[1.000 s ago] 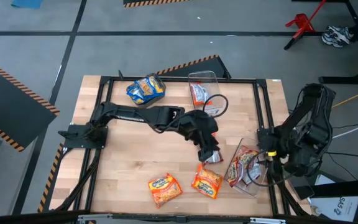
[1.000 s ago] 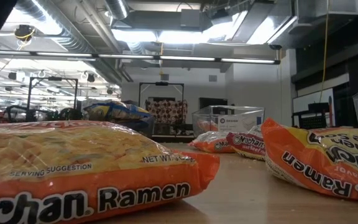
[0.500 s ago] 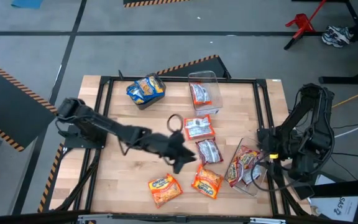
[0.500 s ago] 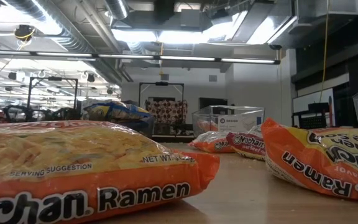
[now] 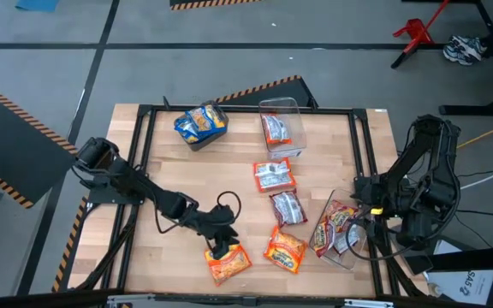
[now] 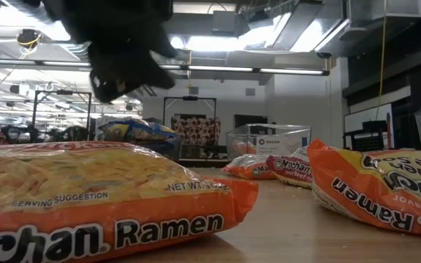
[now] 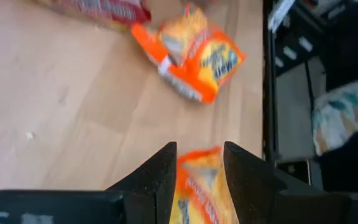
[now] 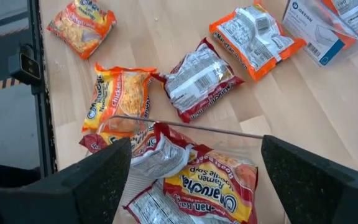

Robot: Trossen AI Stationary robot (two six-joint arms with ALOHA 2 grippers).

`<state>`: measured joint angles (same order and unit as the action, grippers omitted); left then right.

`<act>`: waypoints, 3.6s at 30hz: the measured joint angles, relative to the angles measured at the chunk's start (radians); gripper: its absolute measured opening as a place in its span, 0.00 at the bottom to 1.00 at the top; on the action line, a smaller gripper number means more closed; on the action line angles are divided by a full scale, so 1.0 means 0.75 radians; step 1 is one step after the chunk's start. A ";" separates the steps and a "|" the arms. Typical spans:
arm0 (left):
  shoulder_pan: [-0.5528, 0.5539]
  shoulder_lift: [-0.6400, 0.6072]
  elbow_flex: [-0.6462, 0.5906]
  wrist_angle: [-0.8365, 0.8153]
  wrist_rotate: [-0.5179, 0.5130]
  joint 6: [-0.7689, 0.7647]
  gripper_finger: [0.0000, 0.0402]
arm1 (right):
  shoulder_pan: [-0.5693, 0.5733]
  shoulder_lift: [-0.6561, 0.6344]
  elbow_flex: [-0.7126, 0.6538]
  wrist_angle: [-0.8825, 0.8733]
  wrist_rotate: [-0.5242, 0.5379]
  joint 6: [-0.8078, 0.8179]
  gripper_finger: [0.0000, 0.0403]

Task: Sort Maruchan noodles
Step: Put the orange noodle pack into the top transparent bin

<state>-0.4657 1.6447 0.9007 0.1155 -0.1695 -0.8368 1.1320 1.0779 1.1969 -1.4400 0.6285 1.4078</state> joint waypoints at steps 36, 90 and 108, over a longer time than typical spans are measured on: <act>0.044 0.001 -0.173 0.091 0.039 0.116 0.61 | 0.000 0.000 0.000 -0.010 0.105 0.070 0.86; 0.058 0.289 -0.157 0.332 0.380 -0.213 0.05 | -0.001 0.001 -0.001 -0.042 0.080 0.076 0.86; 0.340 0.111 -0.102 0.350 0.275 -0.278 0.00 | -0.001 0.001 -0.001 -0.055 0.080 0.075 0.86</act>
<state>-0.2106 1.7276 0.8244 0.3784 0.0368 -1.0456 1.1316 1.0782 1.1965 -1.4811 0.6888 1.4645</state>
